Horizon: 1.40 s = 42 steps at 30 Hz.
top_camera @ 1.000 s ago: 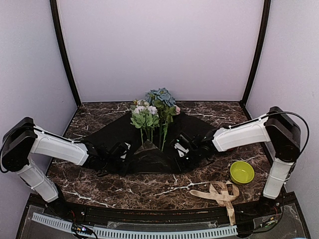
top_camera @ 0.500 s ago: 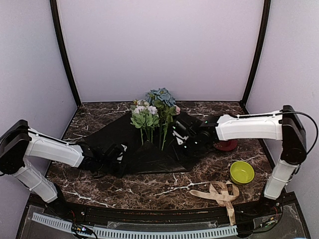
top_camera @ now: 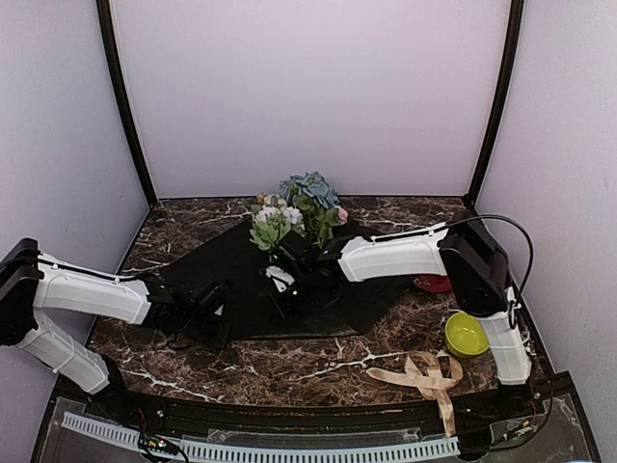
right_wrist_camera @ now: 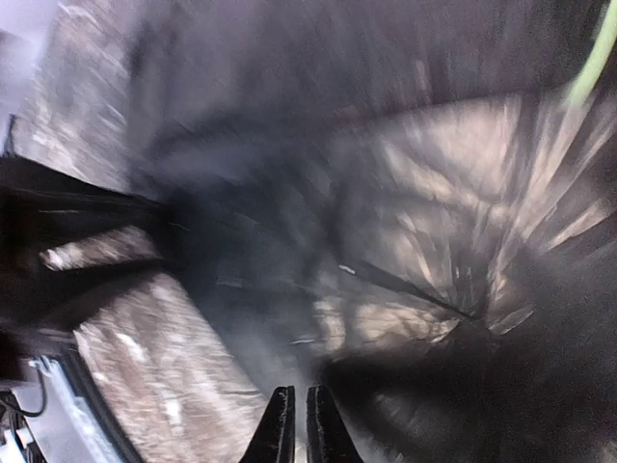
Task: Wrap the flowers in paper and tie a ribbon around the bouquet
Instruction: Press the fold line on the 1/4-folded wrapping paper, then pick up the left corner of the flattened wrapping paper at the center of the board.
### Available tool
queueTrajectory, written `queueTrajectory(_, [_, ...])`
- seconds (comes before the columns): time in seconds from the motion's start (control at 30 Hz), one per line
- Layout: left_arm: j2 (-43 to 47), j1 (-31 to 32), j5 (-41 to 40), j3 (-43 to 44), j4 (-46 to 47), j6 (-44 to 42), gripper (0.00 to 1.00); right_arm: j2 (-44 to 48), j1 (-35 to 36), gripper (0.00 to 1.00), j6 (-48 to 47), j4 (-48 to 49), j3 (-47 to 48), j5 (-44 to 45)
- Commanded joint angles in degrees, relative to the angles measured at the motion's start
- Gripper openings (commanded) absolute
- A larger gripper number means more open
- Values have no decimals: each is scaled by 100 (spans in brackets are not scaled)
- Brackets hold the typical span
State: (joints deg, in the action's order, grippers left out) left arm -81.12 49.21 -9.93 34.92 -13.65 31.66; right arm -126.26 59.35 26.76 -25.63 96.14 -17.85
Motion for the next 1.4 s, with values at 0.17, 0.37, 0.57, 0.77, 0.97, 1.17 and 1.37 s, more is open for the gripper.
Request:
queueTrajectory(0.17, [1322, -43, -95, -75, -1431, 504, 36, -101, 62, 5, 417, 187, -390, -65])
queueTrajectory(0.37, [2181, -106, 17, -128, -1424, 340, 51, 83, 129, 5, 854, 632, -848, 405])
queueTrajectory(0.57, [2502, -587, 405, -247, -1383, 600, 62, -170, 243, 5, 1161, 772, -817, 199])
queueTrajectory(0.77, [2916, -1007, 1050, -850, -1090, 962, 74, -138, 276, 5, 1496, 1020, -971, 292])
queueTrajectory(0.97, [2993, -1506, 1453, -1572, -358, 1151, 76, -54, 297, 6, 1528, 832, -905, 538])
queueTrajectory(1.17, [1910, -2021, 1803, -1371, 618, 1015, 76, -67, 297, 6, 1301, 557, -864, 421])
queueTrajectory(1.37, [487, -2319, 2131, -1109, 1206, 1088, 64, -57, 279, 6, 1125, 451, -916, 457])
